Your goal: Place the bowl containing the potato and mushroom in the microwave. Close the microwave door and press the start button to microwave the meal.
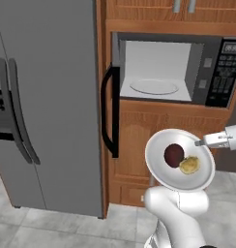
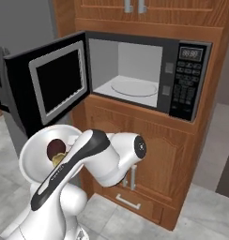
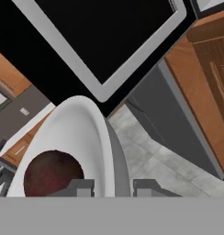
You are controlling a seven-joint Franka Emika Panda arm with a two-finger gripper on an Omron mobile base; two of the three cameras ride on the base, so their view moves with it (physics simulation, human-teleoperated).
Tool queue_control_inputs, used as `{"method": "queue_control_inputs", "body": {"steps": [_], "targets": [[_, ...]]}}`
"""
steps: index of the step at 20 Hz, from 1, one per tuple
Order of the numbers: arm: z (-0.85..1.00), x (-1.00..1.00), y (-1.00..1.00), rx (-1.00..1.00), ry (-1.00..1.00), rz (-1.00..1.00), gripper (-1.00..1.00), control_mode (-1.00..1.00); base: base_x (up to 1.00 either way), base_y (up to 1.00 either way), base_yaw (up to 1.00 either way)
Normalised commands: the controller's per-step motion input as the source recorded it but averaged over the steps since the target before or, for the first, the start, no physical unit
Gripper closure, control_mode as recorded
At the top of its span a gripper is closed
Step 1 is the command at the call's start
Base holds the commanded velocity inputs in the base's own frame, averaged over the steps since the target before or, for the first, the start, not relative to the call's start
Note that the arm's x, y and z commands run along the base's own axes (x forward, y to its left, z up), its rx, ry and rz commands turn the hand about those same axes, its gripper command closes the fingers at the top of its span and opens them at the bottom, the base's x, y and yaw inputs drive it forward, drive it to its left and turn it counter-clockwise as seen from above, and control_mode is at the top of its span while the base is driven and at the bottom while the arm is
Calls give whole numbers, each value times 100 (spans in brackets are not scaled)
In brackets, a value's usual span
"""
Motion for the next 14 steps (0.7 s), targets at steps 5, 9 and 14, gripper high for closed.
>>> {"method": "queue_control_inputs", "body": {"steps": [5,9,14], "targets": [[0,0,0,0,0,0,100,100,18,-15,21],[0,0,0,0,0,0,100,100,1,-32,17],[0,0,0,0,0,0,100,100,0,-41,16]]}}
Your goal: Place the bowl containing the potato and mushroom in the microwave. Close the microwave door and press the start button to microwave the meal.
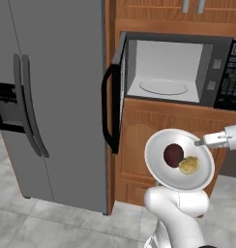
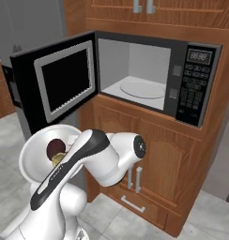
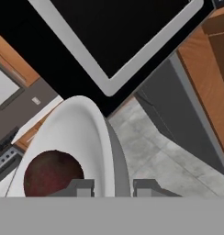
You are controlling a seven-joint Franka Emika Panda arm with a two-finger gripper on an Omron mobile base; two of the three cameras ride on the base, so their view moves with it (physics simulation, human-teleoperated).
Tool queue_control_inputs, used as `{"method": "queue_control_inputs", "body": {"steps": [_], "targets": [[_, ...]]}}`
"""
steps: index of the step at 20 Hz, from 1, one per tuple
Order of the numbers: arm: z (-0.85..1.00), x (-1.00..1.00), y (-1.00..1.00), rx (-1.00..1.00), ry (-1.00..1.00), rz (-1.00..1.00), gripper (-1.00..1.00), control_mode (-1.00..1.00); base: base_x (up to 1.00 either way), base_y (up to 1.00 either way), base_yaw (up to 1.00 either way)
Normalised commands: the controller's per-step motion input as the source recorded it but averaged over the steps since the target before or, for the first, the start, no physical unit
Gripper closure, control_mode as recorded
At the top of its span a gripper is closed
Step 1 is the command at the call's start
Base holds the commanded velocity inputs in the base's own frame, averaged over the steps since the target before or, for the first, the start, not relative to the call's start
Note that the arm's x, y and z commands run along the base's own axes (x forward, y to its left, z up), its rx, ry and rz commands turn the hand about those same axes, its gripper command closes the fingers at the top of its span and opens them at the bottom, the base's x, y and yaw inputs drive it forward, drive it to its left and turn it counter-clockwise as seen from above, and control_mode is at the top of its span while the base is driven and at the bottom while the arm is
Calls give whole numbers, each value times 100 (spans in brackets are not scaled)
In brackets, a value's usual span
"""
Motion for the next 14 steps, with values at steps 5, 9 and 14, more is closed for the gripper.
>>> {"method": "queue_control_inputs", "body": {"steps": [5,9,14], "targets": [[0,0,0,0,0,0,100,100,0,-40,17],[0,0,0,0,0,0,100,100,0,-36,17],[0,0,0,0,0,0,100,100,10,-18,13]]}}
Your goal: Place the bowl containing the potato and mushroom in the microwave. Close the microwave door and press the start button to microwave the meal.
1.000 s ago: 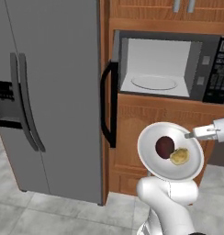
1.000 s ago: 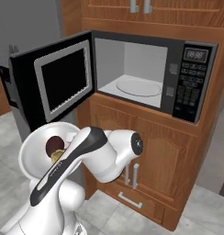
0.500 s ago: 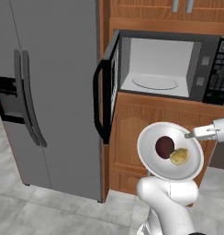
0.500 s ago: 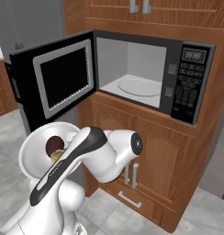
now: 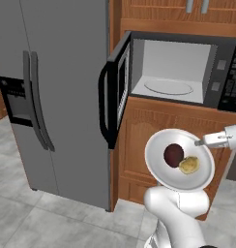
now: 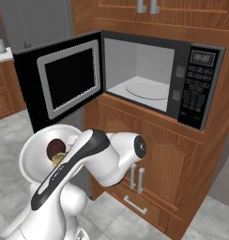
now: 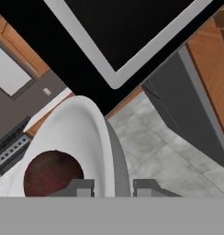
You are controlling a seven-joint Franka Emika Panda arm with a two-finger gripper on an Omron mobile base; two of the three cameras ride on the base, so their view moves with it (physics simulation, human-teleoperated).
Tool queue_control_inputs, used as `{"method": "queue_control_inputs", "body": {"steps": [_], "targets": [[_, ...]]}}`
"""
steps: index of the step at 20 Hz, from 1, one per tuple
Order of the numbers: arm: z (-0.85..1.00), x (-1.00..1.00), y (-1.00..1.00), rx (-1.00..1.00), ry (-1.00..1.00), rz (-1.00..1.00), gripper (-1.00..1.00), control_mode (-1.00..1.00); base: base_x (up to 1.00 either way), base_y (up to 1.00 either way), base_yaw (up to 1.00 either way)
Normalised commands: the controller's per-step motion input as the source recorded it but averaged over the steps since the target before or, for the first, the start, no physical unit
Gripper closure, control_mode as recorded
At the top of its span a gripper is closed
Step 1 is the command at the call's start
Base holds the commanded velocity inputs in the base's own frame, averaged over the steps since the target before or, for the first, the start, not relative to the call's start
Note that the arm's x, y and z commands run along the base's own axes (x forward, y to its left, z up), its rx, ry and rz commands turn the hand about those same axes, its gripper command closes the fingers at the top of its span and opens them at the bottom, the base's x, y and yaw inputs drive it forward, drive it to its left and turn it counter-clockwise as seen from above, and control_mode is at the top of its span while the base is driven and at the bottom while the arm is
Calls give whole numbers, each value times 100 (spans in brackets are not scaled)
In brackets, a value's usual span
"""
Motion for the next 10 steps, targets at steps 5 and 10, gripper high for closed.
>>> {"method": "queue_control_inputs", "body": {"steps": [5,10], "targets": [[-1,18,0,0,0,1,100,-100,0,0,0],[-2,11,0,0,0,0,100,-100,0,0,0]]}}
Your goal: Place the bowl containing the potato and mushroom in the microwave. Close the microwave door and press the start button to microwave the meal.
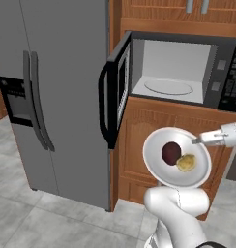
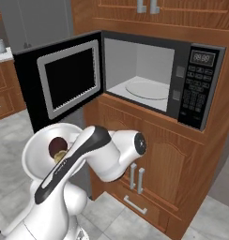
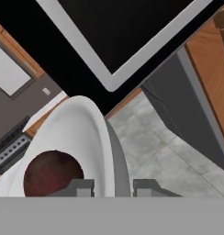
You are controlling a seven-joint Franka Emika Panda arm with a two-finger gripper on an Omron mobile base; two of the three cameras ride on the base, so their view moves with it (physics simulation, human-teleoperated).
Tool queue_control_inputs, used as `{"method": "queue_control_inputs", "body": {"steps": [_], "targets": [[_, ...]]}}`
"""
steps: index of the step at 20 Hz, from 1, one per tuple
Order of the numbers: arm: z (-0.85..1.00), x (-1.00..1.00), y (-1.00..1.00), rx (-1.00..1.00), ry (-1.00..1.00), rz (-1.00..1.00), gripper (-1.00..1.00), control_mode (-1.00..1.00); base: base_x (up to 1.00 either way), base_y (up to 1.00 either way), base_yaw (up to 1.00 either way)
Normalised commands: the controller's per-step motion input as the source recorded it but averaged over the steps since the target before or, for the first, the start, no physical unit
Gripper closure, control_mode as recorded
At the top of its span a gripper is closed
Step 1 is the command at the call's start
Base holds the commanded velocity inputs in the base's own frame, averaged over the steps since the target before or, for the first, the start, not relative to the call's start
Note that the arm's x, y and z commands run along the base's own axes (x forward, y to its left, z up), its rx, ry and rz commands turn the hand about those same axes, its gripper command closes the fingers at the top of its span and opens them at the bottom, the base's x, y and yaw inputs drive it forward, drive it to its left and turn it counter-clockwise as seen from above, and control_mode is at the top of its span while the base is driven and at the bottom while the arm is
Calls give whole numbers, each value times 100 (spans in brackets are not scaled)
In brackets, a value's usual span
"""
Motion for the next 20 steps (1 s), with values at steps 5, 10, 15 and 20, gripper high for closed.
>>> {"method": "queue_control_inputs", "body": {"steps": [5,10,15,20], "targets": [[0,17,-1,0,0,-5,100,-100,0,0,0],[7,35,-3,0,-7,-30,100,-100,0,0,0],[10,30,-1,0,-23,-51,100,-100,0,0,0],[10,14,-2,2,-13,-51,100,-100,0,0,0]]}}
